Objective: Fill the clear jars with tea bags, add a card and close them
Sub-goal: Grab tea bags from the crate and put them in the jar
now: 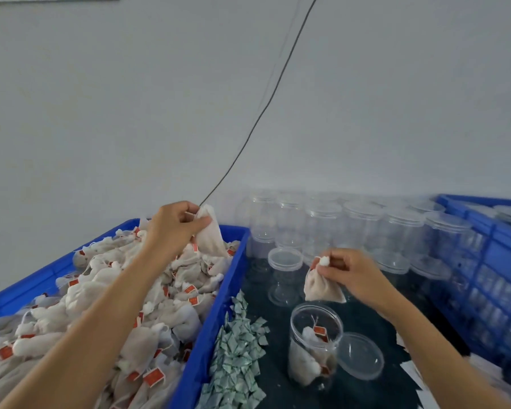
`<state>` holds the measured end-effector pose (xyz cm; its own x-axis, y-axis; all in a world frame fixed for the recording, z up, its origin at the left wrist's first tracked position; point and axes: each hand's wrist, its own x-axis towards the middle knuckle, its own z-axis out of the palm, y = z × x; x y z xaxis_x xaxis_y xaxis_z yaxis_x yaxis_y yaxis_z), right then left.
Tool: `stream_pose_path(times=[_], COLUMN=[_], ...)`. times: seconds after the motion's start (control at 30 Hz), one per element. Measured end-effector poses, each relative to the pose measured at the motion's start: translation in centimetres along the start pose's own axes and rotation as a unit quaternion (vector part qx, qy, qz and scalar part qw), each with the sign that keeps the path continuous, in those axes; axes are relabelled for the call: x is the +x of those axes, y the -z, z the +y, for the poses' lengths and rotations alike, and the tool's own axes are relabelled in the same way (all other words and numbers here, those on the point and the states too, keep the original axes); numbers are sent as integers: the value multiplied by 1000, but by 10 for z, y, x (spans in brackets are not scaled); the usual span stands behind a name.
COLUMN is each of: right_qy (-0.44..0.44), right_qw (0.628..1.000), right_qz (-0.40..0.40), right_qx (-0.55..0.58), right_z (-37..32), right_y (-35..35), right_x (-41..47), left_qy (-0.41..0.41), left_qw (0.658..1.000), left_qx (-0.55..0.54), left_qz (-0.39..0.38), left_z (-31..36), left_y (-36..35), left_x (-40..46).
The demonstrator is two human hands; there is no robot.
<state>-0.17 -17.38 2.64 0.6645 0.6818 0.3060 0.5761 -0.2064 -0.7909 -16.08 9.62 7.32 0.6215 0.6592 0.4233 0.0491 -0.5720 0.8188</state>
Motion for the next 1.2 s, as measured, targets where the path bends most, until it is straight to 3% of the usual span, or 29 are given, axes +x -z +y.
stream_pose_path(times=[0.27,0.4,0.53,0.63,0.73,0.93,1.0,1.1,1.13,1.2], right_qy=[-7,37,72,61,18,-32,-47,-56,-54,-44], right_qw=[997,986,966,973,982,992,993,991,990,990], right_qz=[47,9,61,118,137,94,100,122,127,132], right_qx=[-60,-164,-242,-189,-127,-73,-45,10,18,29], right_z=[48,46,49,57,64,75,77,78,77,77], right_y=[-26,-25,-23,-24,-28,-39,-41,-40,-41,-43], right_x=[-39,-43,-51,-57,-60,-67,-71,-74,-75,-75], left_qy=[23,46,30,-42,-108,-62,-67,-95,-108,-136], left_qw=[984,981,982,968,914,789,791,853,856,813], left_qx=[-99,-67,8,108,269,347,333,302,310,356], left_qz=[-147,-178,-186,-224,-283,-503,-509,-415,-399,-440], left_z=[29,24,21,21,24,34,39,42,40,39], left_y=[-86,-121,-145,-159,-175,-188,-183,-176,-174,-170], left_x=[-44,-61,-74,-87,-99,-91,-84,-78,-78,-83])
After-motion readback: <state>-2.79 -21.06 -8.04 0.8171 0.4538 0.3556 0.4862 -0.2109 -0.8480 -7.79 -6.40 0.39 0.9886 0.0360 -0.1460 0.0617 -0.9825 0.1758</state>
